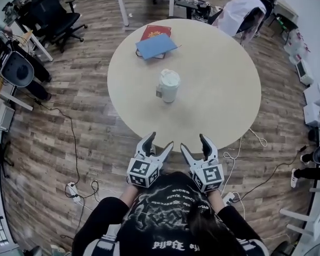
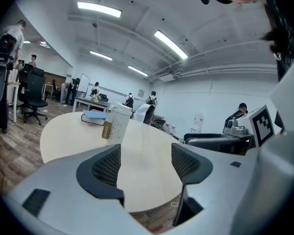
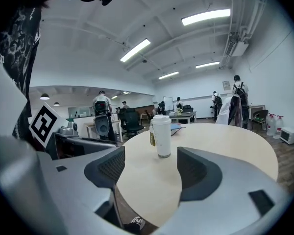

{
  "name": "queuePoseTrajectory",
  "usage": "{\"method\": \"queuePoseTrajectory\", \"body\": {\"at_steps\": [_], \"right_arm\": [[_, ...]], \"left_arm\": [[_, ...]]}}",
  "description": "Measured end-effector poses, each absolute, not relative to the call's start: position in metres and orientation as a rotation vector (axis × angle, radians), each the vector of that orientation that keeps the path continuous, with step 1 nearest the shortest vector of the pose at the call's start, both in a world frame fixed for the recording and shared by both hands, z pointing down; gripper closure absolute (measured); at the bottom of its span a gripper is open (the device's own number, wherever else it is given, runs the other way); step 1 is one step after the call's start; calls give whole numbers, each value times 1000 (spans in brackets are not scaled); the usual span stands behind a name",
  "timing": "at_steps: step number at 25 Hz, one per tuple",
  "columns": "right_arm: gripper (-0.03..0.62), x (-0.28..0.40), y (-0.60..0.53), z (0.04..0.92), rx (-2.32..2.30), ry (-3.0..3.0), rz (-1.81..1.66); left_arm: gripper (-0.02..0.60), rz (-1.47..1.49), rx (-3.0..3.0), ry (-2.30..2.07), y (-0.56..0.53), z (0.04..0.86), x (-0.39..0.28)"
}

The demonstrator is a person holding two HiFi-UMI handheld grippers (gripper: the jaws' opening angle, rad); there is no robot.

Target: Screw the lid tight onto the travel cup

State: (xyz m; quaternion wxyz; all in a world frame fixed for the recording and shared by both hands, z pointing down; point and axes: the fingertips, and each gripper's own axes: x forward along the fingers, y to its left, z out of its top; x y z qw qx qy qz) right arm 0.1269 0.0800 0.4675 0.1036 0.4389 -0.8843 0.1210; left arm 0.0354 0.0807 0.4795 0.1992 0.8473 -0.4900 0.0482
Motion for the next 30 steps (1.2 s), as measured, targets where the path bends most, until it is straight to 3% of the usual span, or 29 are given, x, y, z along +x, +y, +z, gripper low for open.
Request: {"method": "queuePoseTrajectory", "body": {"at_steps": [12,15,30], "right_arm": [[273,106,-29,463,1472,-2522,382],[273,111,-49,465,1542,-2473,399],[276,105,-130,451,1679,-2500,437]], "left_arm": [[246,168,2455,-1163,-25,484,21],[302,165,2448,-1132,-43,491,21],[283,334,2450,-959,-97,526,36]]}}
